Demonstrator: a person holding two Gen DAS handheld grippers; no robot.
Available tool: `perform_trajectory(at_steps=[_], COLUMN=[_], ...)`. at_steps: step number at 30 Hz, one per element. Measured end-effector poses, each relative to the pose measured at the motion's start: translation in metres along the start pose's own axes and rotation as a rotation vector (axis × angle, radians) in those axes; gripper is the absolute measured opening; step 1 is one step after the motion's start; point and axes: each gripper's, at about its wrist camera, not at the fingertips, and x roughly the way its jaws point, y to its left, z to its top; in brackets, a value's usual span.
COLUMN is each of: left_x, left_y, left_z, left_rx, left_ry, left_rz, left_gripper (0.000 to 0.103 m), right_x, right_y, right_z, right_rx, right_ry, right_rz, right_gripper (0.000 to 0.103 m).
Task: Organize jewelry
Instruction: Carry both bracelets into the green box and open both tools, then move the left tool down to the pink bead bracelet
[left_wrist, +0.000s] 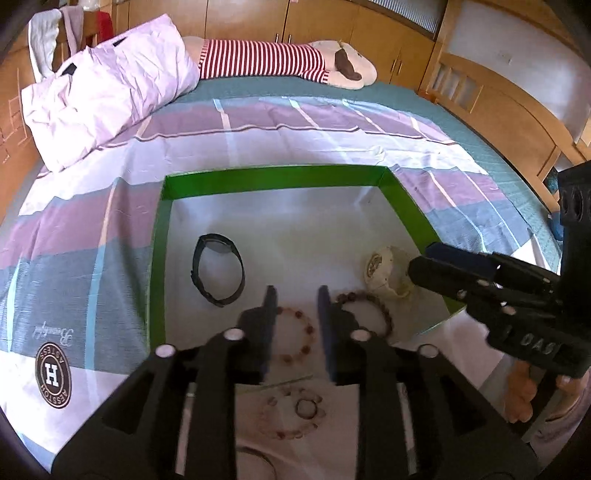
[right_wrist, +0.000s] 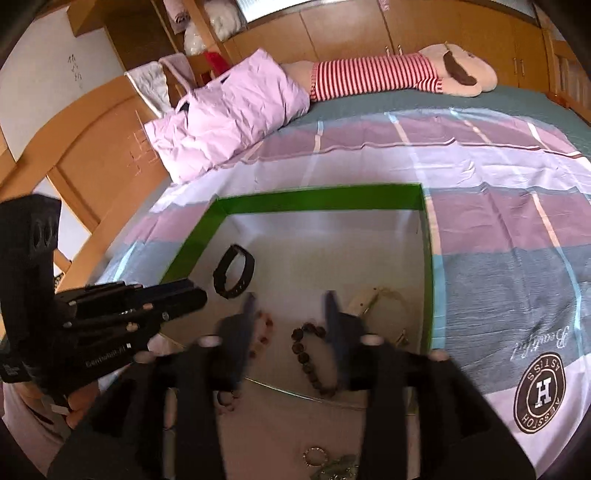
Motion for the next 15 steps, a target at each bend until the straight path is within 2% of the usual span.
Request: perform_trajectory(at_steps=[3, 5, 7, 10, 13, 15], left_x=[-0.013, -0.021, -0.026, -0.023, -0.007, 0.004], left_y=[0.0, 0.001, -0.001, -0.005, -0.01, -0.013], left_z=[-0.009, -0.02, -0.036, -0.059, -0.076, -0.079], left_rx=[0.015, 0.019, 0.033, 0.055, 0.077, 0.093], left_ry=[-0.001, 0.012, 0.041, 0.088, 0.158, 0.189], left_rz=[-0.003, -0.011, -0.009, 0.011, 0.057, 0.091], left_gripper=[0.027, 0.032, 0.035, 0.041, 0.042, 0.043], right_x=[-0.011, -0.019, -0.025, -0.025, -0.011, 0.005], right_y=[-0.001, -0.001, 0.0, -0.006, -0.021, -0.033], right_z=[-0.001, -0.006, -0.016, -0.041, -0.062, -0.075], right_rx=[0.012, 0.006, -0.017, -0.05, -0.026, 0.004], right_ry=[0.024, 0.052, 0.105, 0.218, 0.311, 0.41], right_rz=[0.02, 0.02, 0.01, -0.052, -0.14, -0.166], right_gripper=[0.045, 0.045, 0.045, 0.045, 0.045, 0.044])
